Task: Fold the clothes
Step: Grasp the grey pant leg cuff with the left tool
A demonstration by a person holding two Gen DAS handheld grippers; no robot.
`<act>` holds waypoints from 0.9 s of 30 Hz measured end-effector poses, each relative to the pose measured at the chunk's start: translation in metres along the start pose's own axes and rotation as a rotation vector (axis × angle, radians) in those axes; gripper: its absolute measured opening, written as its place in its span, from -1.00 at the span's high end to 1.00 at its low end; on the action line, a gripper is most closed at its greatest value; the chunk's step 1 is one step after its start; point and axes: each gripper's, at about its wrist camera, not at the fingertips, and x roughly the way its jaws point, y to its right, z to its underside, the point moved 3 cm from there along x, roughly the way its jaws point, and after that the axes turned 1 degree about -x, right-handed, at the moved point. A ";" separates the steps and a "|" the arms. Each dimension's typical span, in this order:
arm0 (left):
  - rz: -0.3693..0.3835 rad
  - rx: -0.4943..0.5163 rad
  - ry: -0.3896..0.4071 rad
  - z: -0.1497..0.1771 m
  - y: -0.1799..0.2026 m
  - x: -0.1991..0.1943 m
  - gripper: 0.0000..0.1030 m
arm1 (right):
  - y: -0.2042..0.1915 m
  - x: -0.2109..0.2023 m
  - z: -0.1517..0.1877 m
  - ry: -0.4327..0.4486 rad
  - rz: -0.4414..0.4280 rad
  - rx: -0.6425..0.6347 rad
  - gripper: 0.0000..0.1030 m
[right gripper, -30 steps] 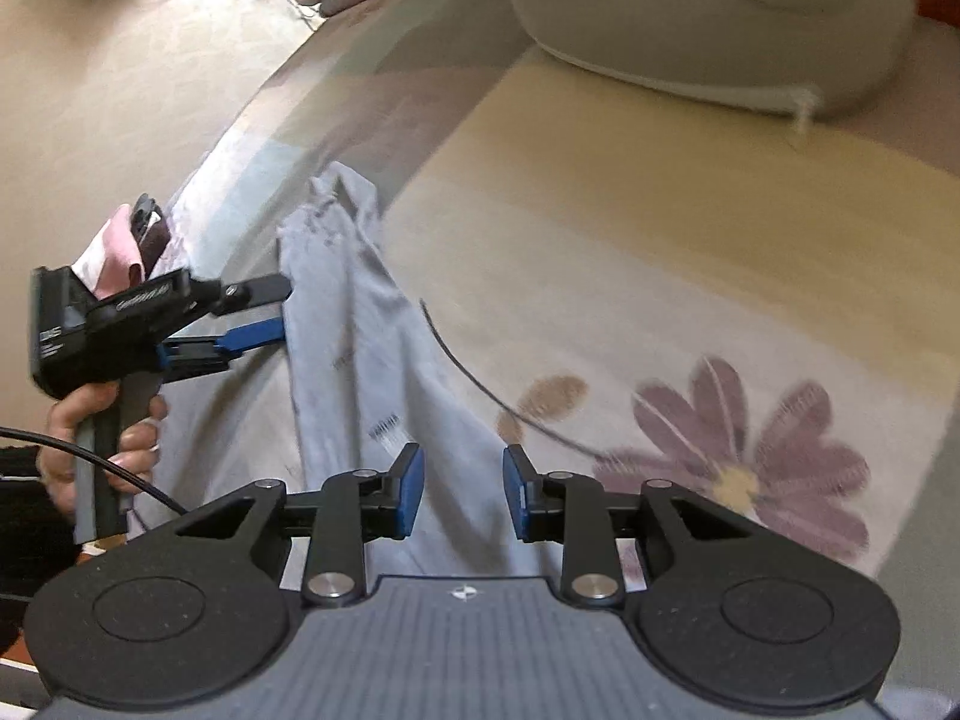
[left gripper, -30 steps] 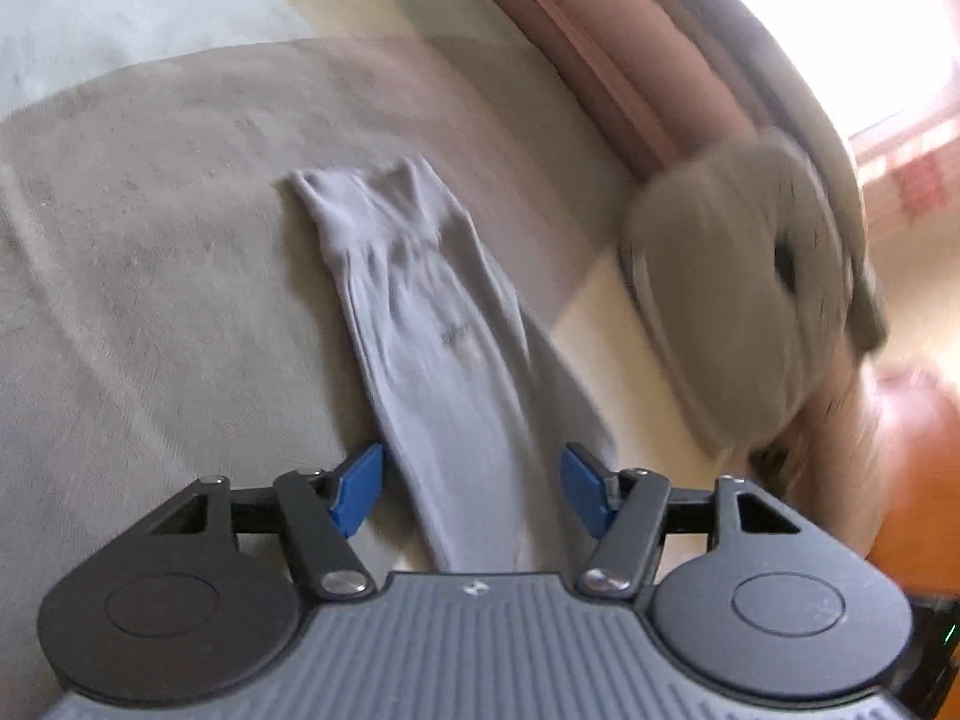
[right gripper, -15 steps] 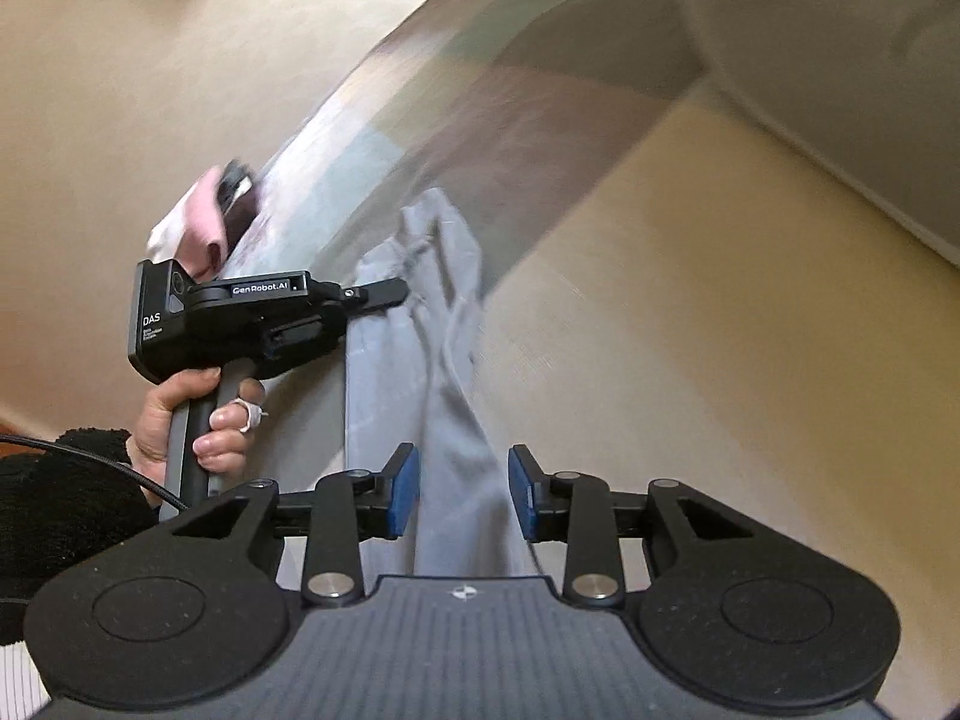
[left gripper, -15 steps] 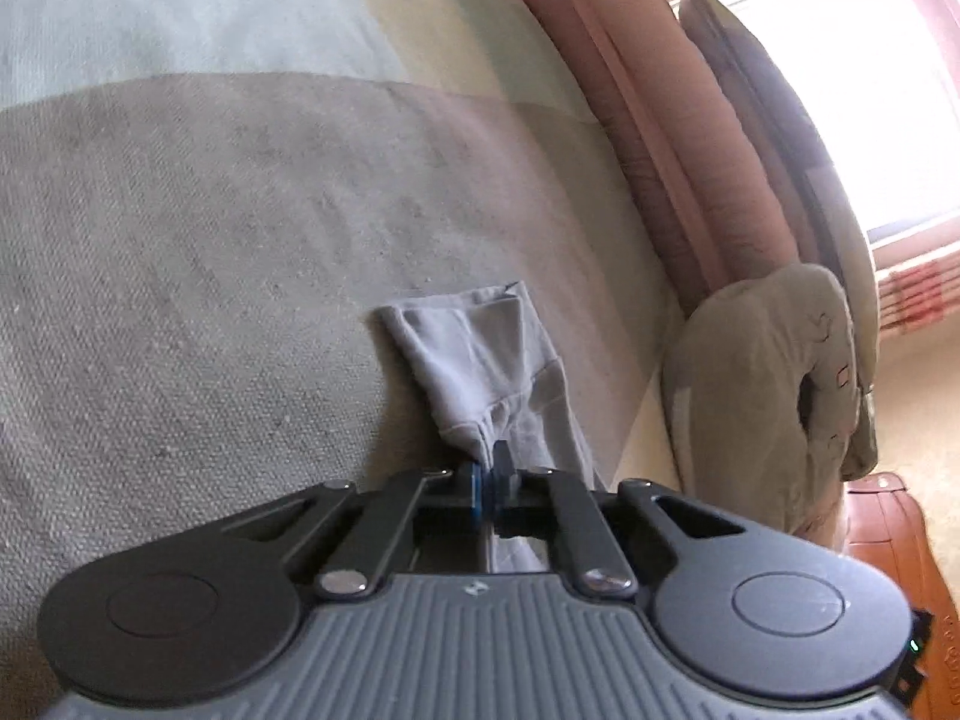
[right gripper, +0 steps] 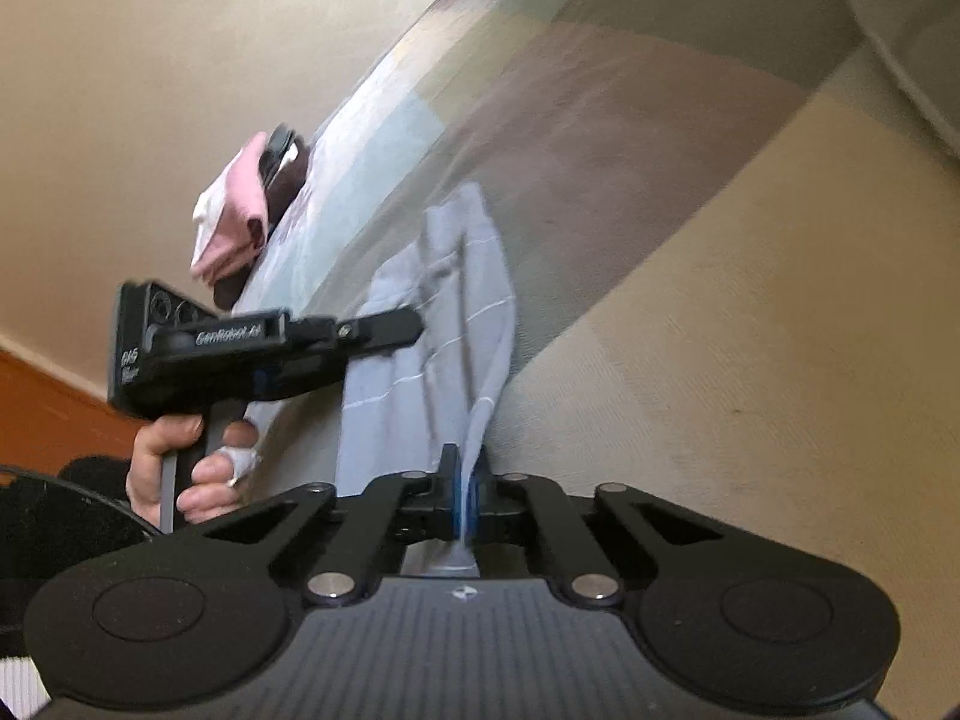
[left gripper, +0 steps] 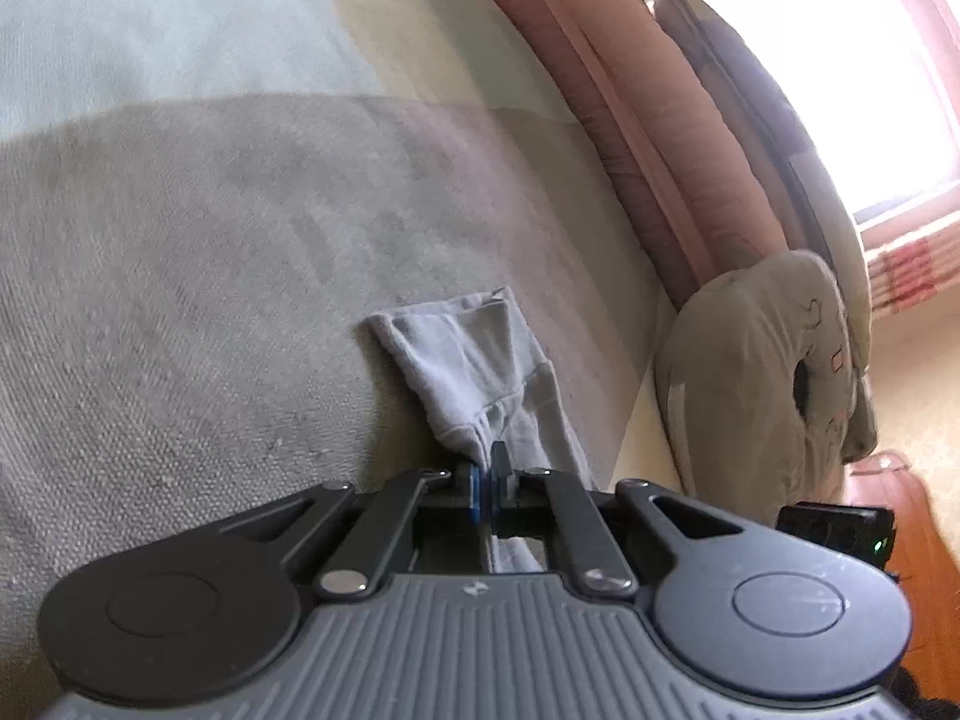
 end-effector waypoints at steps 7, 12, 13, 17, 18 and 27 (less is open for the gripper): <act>0.044 0.125 0.018 -0.018 0.042 -0.004 0.95 | 0.004 -0.045 -0.012 0.121 0.077 0.015 0.95; 0.104 0.204 0.049 -0.035 0.072 0.006 0.95 | 0.001 -0.077 -0.032 0.206 0.133 -0.004 0.95; 0.104 0.218 0.049 -0.036 0.076 0.010 0.95 | -0.002 -0.083 -0.035 0.219 0.152 -0.018 0.95; 0.061 0.238 0.034 -0.036 0.073 0.020 0.95 | -0.004 -0.084 -0.036 0.198 0.203 -0.023 0.88; 0.038 0.234 0.028 -0.035 0.068 0.019 0.95 | -0.003 -0.083 -0.036 0.189 0.216 -0.021 0.82; -0.076 0.160 -0.009 -0.021 0.026 0.006 0.95 | -0.006 -0.113 0.038 0.024 0.289 0.019 0.58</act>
